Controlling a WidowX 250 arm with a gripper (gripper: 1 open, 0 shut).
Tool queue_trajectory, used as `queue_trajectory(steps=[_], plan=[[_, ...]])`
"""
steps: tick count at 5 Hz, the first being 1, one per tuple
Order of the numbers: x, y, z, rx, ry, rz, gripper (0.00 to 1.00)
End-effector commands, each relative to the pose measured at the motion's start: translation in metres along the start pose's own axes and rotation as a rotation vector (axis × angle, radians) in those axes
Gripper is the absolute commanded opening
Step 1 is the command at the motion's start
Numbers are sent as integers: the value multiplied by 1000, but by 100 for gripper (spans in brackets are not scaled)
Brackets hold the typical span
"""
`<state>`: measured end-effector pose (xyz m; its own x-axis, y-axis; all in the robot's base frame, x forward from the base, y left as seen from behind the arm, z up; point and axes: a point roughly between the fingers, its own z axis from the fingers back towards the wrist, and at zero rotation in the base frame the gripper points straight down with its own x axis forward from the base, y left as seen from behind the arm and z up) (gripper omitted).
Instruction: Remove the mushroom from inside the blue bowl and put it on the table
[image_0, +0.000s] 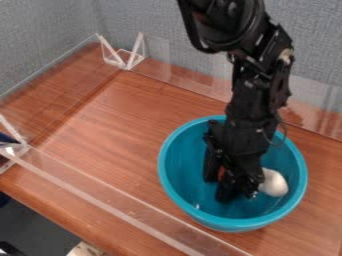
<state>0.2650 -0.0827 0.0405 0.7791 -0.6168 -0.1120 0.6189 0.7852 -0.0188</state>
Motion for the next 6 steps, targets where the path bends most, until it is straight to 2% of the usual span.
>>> queue_trajectory(steps=[1, 6], plan=[[4, -3, 21, 26, -63, -17, 0], [0, -6, 34, 38, -85, -47, 0]])
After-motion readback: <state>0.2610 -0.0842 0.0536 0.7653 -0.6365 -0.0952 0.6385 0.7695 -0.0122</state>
